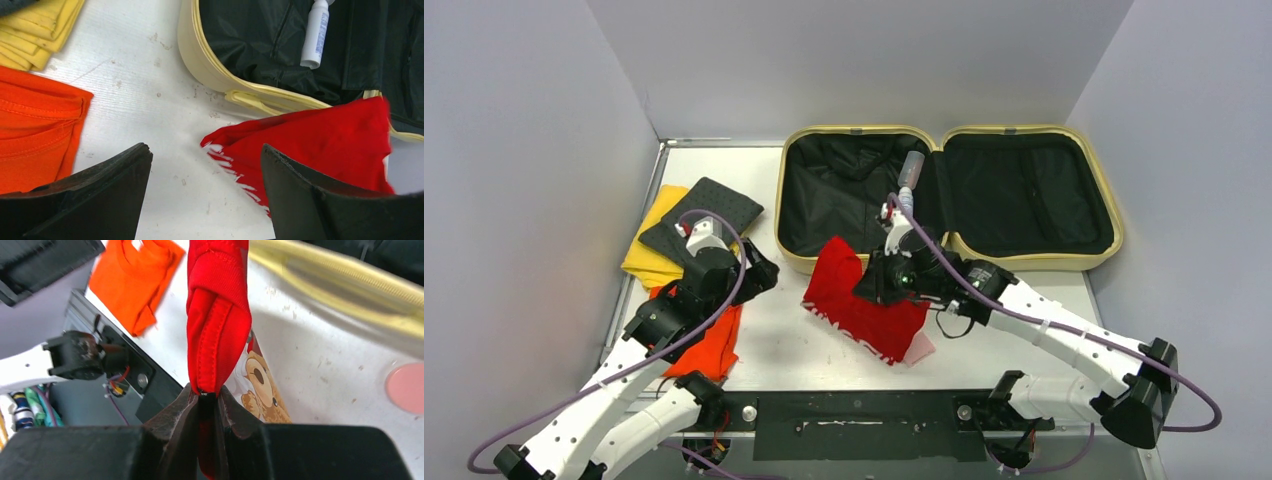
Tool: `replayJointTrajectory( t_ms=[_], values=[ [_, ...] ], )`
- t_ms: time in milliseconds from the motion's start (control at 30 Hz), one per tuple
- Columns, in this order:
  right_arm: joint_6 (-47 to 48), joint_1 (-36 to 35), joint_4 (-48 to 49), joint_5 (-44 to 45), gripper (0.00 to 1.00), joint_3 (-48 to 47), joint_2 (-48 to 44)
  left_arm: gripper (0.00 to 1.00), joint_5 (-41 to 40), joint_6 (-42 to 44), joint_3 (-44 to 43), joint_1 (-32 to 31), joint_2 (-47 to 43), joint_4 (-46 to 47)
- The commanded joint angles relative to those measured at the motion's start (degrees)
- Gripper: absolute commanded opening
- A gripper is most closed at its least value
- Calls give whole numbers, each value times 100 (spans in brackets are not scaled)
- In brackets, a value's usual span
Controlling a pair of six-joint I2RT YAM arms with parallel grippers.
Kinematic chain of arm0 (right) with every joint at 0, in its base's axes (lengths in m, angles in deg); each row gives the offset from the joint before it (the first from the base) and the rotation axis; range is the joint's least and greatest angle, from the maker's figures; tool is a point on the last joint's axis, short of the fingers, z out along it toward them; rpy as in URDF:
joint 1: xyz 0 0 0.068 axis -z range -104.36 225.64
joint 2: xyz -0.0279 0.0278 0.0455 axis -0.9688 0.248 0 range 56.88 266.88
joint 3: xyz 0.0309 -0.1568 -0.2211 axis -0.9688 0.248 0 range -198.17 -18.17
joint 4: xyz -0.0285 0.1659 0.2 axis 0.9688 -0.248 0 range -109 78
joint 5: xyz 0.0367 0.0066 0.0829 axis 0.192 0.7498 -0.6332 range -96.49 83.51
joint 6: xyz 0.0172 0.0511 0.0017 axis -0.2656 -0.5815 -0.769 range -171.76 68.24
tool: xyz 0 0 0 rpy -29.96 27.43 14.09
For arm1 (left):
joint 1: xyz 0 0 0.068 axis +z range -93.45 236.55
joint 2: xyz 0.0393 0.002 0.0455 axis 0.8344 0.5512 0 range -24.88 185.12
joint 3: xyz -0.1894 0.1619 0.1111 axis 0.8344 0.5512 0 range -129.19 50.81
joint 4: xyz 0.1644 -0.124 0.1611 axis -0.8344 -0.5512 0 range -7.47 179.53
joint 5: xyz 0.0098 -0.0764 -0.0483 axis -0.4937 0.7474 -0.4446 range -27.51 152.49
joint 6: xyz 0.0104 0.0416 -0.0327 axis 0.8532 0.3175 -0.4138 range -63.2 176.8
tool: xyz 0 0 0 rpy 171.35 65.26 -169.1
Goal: Pack the luggage
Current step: Pick up the clothes from the corner of the board, then place the clothes in the luggage.
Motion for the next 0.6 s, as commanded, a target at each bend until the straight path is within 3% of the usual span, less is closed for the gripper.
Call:
replayJointTrajectory(
  t_ms=[0,300,567],
  values=[
    [248,301,-89,-423,0,-804,-193,77,-354,195,-417,42,-108,-107],
    [606,1201,-178,-507,0,-2512,391,77,-707,428,-659,46,-94,-113],
    [-178,2275,803,-401,0,-3269,1256,79,-1191,830,-879,63,31,-1]
  ],
)
